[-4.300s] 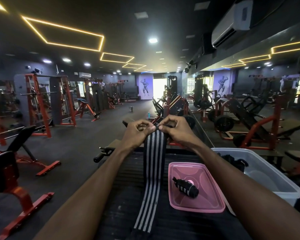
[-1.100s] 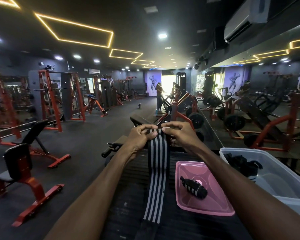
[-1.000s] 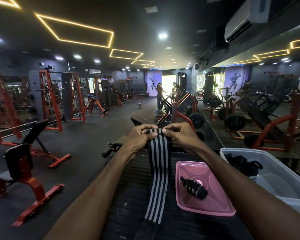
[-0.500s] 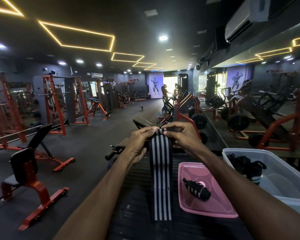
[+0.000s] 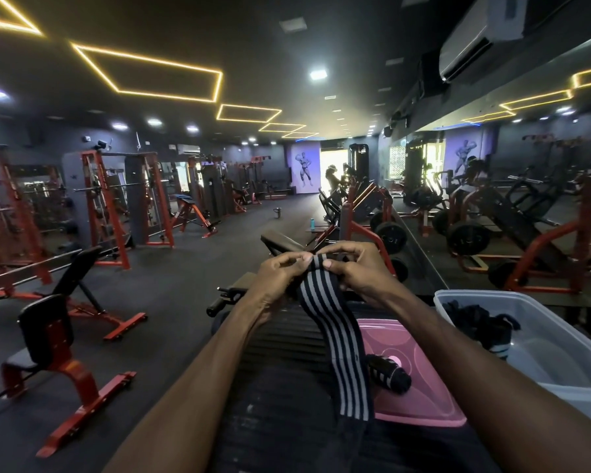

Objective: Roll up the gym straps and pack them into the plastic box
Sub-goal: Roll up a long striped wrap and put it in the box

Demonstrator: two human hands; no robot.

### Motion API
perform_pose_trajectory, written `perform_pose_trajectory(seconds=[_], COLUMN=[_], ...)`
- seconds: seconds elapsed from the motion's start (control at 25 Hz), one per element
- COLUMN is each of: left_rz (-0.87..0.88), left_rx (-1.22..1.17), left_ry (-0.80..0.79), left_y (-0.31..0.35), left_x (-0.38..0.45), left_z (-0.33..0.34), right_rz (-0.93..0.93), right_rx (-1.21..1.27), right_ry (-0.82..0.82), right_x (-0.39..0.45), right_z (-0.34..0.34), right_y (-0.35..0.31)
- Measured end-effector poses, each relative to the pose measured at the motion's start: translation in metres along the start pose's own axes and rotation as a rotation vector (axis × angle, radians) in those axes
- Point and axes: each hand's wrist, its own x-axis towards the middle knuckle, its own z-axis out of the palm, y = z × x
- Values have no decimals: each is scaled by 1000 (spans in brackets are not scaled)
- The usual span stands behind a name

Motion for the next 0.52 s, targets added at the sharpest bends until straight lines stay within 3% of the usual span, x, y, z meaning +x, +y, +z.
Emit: perform_pose_trajectory(seconds=[0.32, 0.52], left_rz=[96, 92], left_rx=[10, 1], left_ry=[70, 27], left_y=[-1, -6], left_x=[-3, -1], left_z=[7, 6], right_rz=[106, 39], right_rx=[179, -15], right_ry=[-63, -15], right_x=[-2, 0], right_z=[-2, -2], right_y=[-1, 3])
